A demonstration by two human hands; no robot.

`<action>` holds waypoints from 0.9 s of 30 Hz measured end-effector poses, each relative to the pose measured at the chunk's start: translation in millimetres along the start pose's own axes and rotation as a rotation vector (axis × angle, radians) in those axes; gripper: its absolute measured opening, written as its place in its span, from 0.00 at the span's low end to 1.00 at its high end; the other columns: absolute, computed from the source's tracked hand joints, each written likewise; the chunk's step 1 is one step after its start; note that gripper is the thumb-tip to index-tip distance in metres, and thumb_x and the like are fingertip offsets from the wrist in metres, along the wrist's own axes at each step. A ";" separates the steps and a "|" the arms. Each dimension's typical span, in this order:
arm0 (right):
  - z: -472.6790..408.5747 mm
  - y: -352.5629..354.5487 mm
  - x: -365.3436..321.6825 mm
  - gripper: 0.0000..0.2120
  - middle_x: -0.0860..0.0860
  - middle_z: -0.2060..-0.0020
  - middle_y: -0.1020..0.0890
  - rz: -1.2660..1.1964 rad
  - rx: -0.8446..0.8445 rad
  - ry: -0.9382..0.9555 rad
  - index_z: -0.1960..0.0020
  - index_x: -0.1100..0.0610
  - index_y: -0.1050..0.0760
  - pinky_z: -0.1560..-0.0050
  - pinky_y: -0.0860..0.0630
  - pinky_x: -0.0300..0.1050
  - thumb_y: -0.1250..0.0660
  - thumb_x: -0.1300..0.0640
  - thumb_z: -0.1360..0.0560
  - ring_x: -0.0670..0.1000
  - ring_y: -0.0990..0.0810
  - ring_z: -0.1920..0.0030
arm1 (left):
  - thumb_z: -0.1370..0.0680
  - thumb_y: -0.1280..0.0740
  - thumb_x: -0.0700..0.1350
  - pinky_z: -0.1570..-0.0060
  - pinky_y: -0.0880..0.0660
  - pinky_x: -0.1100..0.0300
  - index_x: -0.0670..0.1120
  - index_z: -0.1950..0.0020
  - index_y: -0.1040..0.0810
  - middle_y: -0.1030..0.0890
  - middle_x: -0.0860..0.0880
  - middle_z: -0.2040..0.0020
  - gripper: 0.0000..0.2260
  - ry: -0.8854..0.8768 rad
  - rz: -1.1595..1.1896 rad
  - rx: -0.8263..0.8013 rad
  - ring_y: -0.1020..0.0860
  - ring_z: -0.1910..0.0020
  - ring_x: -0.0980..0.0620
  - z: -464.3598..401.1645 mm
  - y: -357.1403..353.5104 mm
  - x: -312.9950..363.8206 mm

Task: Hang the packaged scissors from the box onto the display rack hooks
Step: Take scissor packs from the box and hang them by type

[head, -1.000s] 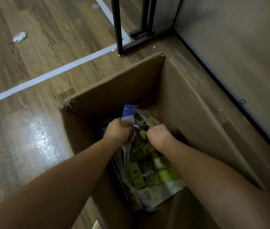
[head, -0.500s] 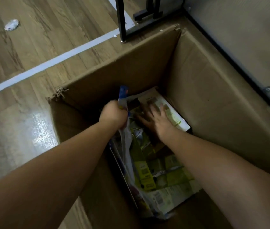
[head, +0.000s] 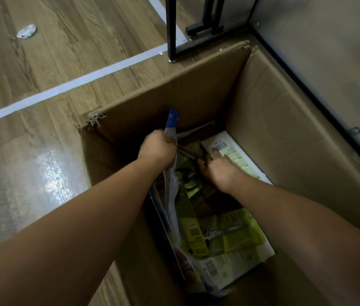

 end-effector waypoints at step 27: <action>451.5 289.2 59.7 0.08 0.58 0.62 0.16 -1.775 0.503 -0.695 0.59 0.59 0.24 0.81 0.35 0.28 0.32 0.71 0.31 0.56 0.19 0.64 | 0.25 0.34 0.33 0.71 0.22 0.63 0.45 0.55 0.22 0.19 0.49 0.64 0.08 -0.030 0.697 -0.259 0.20 0.66 0.53 320.6 286.2 260.2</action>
Point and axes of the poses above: each hand's wrist, its own z-axis away from the middle knuckle, its own y-axis out of the back of the hand, x = y × z, the point moved 9 cm from there along -z, towards the middle knuckle
